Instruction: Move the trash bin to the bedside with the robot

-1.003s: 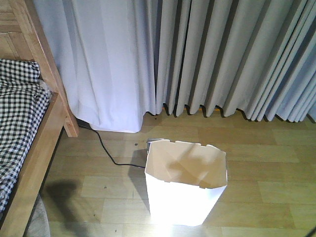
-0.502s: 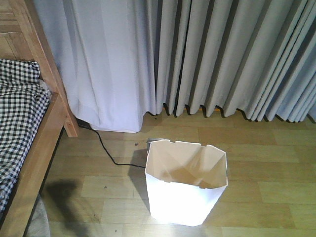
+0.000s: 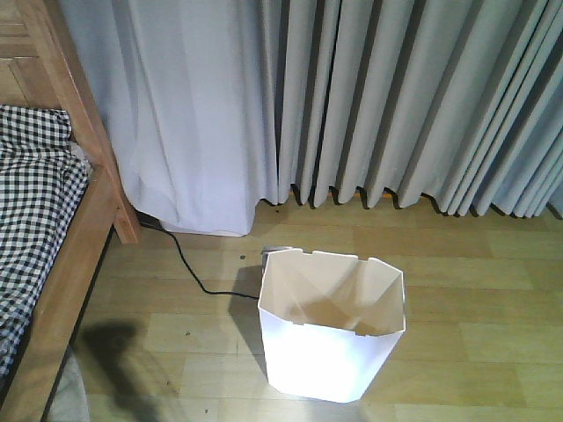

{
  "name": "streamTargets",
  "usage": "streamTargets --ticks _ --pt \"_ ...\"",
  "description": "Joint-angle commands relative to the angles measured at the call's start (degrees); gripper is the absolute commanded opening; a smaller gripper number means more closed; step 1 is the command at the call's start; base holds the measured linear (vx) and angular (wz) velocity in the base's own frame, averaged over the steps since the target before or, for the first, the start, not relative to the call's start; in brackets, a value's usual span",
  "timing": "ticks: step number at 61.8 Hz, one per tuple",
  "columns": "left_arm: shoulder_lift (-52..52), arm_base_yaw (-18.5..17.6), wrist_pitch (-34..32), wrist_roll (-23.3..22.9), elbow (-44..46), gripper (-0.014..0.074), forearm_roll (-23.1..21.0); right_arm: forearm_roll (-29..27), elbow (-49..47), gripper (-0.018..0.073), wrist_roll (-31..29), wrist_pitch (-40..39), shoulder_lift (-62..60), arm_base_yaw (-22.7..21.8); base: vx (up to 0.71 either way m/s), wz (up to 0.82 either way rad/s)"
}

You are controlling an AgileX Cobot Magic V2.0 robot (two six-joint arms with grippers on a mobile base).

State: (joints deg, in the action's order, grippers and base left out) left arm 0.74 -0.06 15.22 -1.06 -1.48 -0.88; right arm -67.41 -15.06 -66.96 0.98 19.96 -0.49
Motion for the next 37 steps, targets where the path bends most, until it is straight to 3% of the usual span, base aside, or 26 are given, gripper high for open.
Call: streamTargets --ticks 1,8,15,29,34,37 --pt "0.85 0.06 -3.98 -0.25 -1.07 -0.0006 -0.2 2.22 -1.55 -0.0009 0.29 0.24 0.35 -0.03 0.0 0.0" --pt "0.85 0.06 -3.98 -0.25 -1.07 -0.0006 -0.2 10.61 -1.55 -0.0009 7.48 2.78 -1.45 -1.92 0.0 0.0" --pt "0.85 0.06 -3.98 -0.25 -1.07 -0.0006 -0.2 22.57 -1.55 -0.0009 21.36 3.19 -3.84 -4.2 0.0 0.0" --pt "0.85 0.06 -3.98 -0.25 -1.07 -0.0006 -0.2 57.67 -1.55 -0.0009 57.14 6.4 -6.85 -3.97 0.0 0.0" --pt "0.85 0.06 -3.98 -0.25 -1.07 -0.0006 -0.2 65.55 -1.55 -0.0009 65.47 8.24 -7.61 -3.97 0.0 0.0" --pt "0.85 0.06 -3.98 -0.25 -1.07 -0.0006 -0.2 67.41 -1.55 -0.0009 68.21 9.03 -8.31 -3.97 0.0 0.0"
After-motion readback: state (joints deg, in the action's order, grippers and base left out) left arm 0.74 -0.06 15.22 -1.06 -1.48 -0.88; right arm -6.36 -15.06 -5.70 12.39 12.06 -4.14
